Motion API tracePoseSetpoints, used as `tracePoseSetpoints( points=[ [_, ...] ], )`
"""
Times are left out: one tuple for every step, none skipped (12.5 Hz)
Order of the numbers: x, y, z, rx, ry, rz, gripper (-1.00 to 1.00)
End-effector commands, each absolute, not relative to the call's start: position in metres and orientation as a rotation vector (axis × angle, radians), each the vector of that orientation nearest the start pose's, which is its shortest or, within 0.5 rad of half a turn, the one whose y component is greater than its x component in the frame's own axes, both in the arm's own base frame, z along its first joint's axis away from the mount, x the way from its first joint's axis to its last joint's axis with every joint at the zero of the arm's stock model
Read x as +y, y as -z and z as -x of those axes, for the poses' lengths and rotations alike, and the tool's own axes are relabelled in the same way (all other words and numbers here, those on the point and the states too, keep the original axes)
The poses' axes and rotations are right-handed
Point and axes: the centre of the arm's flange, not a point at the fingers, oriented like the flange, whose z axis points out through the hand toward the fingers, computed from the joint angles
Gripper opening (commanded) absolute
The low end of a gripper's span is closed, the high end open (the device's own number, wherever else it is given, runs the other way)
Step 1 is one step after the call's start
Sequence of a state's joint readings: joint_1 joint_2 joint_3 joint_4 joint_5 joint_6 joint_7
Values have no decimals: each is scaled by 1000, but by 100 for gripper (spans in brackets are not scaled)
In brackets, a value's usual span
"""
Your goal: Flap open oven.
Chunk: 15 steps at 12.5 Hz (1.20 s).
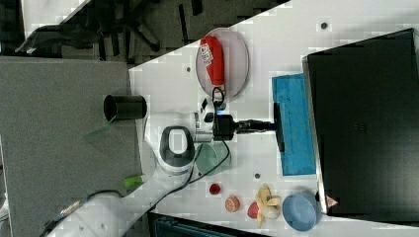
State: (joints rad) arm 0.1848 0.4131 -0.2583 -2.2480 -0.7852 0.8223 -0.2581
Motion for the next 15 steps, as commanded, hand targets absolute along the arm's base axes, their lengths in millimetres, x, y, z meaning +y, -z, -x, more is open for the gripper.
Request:
tracePoseSetpoints(
  points=[
    [-34,-154,-511,-95,104,-2483,-65],
    [-28,-144,-511,-55,114,-2454,-65],
    [-22,-135,-512,-34,127,-2437,-65],
    [-16,-127,-513,-12,133,-2430,-65],
    [-11,-119,-512,9,141,-2423,-65],
    [-9,-114,-512,21,148,-2418,-65],
    [-8,-111,-512,25,150,-2415,-65],
    [-9,-110,-512,25,151,-2415,-65],
    [-9,-111,-514,22,145,-2418,-65],
    [-9,-117,-518,14,119,-2434,-65],
    [-8,-127,-523,-6,88,-2457,-65],
    [-7,-140,-529,-38,49,-2484,-65],
    [-7,-157,-535,-96,12,-2515,-65],
    [-7,-176,-541,-167,-18,-2546,-65],
    [-7,-195,-546,-249,-47,-2581,-65]
  ],
)
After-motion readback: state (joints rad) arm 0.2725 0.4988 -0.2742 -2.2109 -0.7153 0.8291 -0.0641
